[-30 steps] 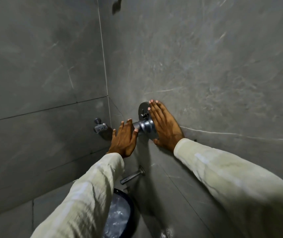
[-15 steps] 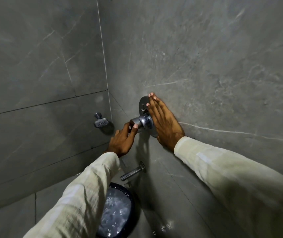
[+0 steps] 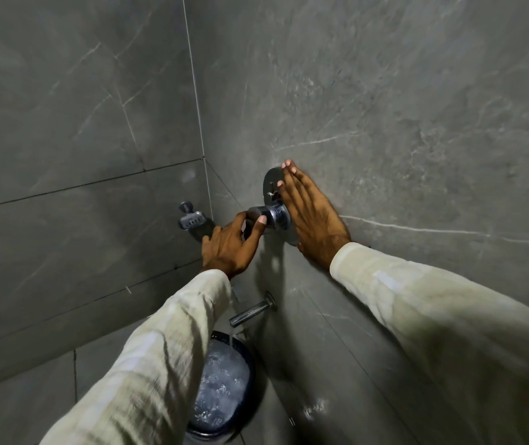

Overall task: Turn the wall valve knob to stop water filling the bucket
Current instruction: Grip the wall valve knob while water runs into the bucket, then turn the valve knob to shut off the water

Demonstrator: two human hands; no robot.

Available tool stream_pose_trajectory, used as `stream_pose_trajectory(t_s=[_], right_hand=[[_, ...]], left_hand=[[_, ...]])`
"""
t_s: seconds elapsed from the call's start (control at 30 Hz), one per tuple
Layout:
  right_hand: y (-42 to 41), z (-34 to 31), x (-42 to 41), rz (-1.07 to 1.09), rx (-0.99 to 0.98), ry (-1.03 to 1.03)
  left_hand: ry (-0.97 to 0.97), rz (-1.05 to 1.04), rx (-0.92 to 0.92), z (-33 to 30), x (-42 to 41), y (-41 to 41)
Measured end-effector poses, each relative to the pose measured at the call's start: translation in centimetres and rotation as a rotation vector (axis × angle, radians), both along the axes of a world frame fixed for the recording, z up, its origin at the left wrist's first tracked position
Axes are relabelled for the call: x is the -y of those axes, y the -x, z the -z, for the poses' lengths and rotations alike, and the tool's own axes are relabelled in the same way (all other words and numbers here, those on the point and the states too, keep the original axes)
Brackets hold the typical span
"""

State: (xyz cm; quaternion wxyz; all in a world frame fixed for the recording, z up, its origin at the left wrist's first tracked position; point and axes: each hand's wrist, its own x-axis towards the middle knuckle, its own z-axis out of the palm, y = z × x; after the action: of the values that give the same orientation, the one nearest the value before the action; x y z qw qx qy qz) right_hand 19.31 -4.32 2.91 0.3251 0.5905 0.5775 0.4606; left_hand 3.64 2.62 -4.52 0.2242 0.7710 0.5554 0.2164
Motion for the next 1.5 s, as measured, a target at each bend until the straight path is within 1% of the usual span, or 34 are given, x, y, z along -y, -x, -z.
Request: stream_pose_trajectory(t_s=[0.3, 0.57, 1.03, 1.17, 1.23, 1.37, 1.5], right_hand=[[-0.3, 0.6, -0.4, -0.021, -0.014, -0.019], [-0.3, 0.9, -0.6, -0.021, -0.017, -0.032], [-0.4, 0.7, -0.5, -0.027, -0.016, -0.025], [-0.4, 0.6, -0.4, -0.027, -0.008, -0.024], [-0.4, 0.7, -0.5, -0.032, -0.013, -0.025], [-0.4, 0.9, -0.7, -0.036, -0.029, -0.034], [-0.4, 0.9, -0.7, -0.039, -0.026, -0.042]], left_hand=[[-0.038, -0.034, 0.035, 0.0, 0.7, -0.1], [0.062, 0.009, 0.062, -1.1, 0.5, 0.3], [0.197, 0.003, 0.103, -2.2, 0.2, 0.7], [0.101, -0.005, 0.157, -2.8, 0.3, 0.7], [0.036, 0.021, 0.193, -3.3, 0.2, 0.5], [-0.086, 0.077, 0.209, -4.8, -0.4, -0.5], [-0.121, 0.146, 0.225, -6.3, -0.7, -1.6]])
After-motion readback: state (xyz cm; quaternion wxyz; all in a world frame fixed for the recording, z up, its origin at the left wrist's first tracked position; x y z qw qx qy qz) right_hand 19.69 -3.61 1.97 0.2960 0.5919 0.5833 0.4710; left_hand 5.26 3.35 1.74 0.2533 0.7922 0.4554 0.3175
